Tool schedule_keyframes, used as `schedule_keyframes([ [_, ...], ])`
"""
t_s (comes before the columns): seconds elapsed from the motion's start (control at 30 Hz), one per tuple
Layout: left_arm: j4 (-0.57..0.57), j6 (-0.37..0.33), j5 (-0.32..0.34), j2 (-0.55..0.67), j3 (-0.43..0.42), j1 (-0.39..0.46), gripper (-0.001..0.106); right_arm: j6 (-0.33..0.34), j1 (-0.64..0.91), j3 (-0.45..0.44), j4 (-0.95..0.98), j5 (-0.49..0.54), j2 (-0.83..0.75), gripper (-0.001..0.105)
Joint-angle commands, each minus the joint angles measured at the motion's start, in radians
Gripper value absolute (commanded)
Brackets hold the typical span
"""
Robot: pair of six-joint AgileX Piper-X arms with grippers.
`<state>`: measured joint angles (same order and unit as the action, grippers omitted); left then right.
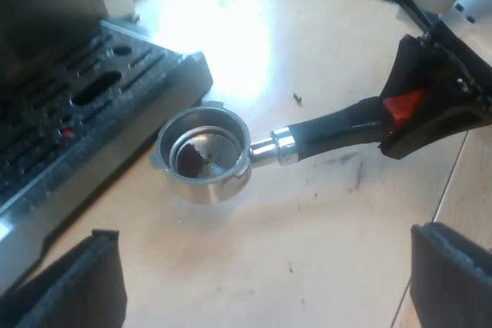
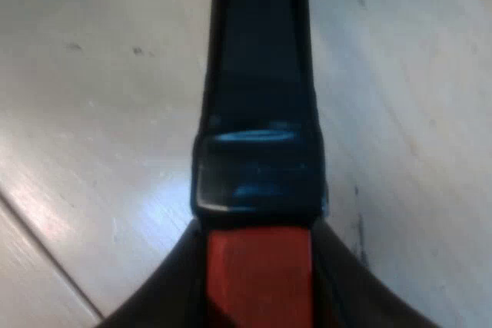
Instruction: Grind coffee beans and then tamp
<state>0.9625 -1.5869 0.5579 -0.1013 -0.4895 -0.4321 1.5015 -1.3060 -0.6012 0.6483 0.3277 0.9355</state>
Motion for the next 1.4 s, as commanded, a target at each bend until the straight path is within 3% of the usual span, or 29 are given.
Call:
schedule_keyframes([
  [0.03,-0.018,-0.009,-0.009,-0.044,0.011,-0.004,0.078,-0.022,0.026,0.022,-0.093,0.011,0.003,0.0],
  [0.23,-0.117,-0.009,-0.009,-0.152,0.034,-0.004,0.078,-0.019,0.086,0.061,-0.176,-0.038,0.054,0.0],
  [0.43,-0.2,-0.001,-0.009,-0.301,0.033,-0.004,0.078,0.044,0.108,0.061,-0.251,-0.043,0.139,0.0],
  [0.67,-0.25,-0.001,0.0,-0.435,0.033,-0.004,0.078,0.019,0.108,0.061,-0.286,-0.043,0.228,0.0],
  [1.0,-0.25,-0.001,0.0,-0.514,0.033,-0.004,0.078,-0.008,0.108,0.061,-0.297,-0.048,0.283,0.0],
  [1.1,-0.25,-0.001,0.0,-0.514,0.033,-0.004,0.078,-0.018,0.108,0.061,-0.297,-0.06,0.283,0.012],
  [1.17,-0.25,-0.001,0.0,-0.514,0.033,-0.004,0.078,-0.018,0.108,0.061,-0.291,-0.072,0.283,0.032],
  [1.27,-0.25,-0.001,0.0,-0.514,0.033,-0.004,0.078,-0.025,0.108,0.061,-0.279,-0.071,0.283,0.053],
  [1.4,-0.25,-0.009,0.0,-0.514,0.033,-0.004,0.078,-0.025,0.108,0.058,-0.243,-0.071,0.28,0.058],
])
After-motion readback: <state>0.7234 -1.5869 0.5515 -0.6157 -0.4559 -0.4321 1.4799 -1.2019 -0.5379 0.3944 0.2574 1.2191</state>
